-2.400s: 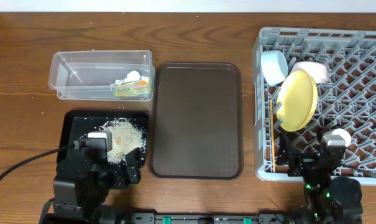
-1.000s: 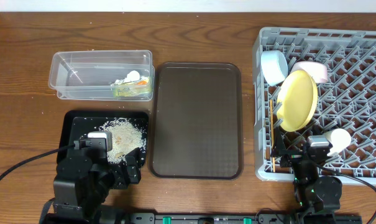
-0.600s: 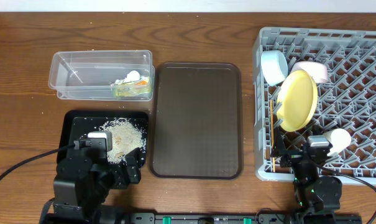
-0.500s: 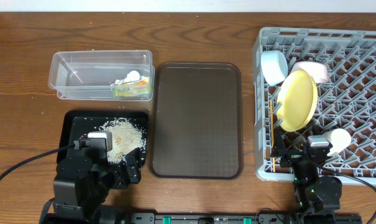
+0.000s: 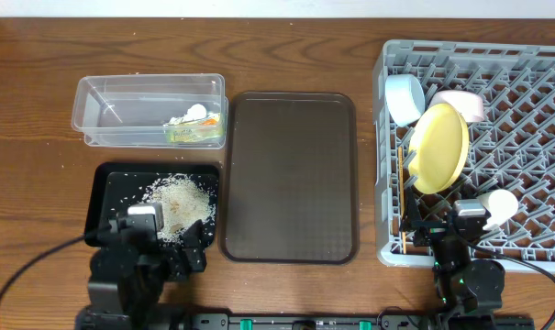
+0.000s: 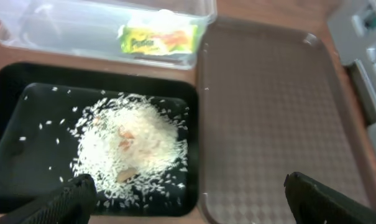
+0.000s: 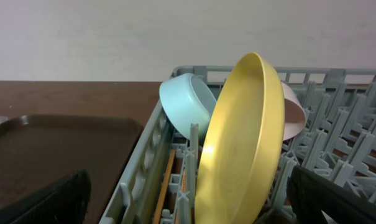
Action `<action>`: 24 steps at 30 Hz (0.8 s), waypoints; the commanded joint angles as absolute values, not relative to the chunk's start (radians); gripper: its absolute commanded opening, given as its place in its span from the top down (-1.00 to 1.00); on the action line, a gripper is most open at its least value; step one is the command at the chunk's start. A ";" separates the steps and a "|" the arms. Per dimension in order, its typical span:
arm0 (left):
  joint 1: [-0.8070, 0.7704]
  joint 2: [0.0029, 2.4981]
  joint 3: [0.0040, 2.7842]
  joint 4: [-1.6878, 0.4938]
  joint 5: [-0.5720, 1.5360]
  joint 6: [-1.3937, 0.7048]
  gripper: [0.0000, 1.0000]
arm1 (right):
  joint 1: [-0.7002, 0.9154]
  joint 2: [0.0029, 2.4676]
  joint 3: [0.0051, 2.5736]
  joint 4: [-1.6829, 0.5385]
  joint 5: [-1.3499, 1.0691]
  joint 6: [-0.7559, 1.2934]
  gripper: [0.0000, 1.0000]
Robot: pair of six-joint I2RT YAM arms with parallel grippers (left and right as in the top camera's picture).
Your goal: Sort waste into correct bins and load items into the dishwasher rack
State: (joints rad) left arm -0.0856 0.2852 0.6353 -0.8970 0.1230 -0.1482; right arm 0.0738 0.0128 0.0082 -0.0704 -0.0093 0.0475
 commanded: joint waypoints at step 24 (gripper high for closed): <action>-0.066 0.002 0.004 -0.066 0.059 -0.004 -0.99 | 0.059 0.007 0.006 -0.074 -0.019 0.036 -0.98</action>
State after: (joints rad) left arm -0.0719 0.0113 0.0242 -0.0364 0.0643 -0.0399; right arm 0.0738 0.0124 0.0078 -0.0704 -0.0116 0.0475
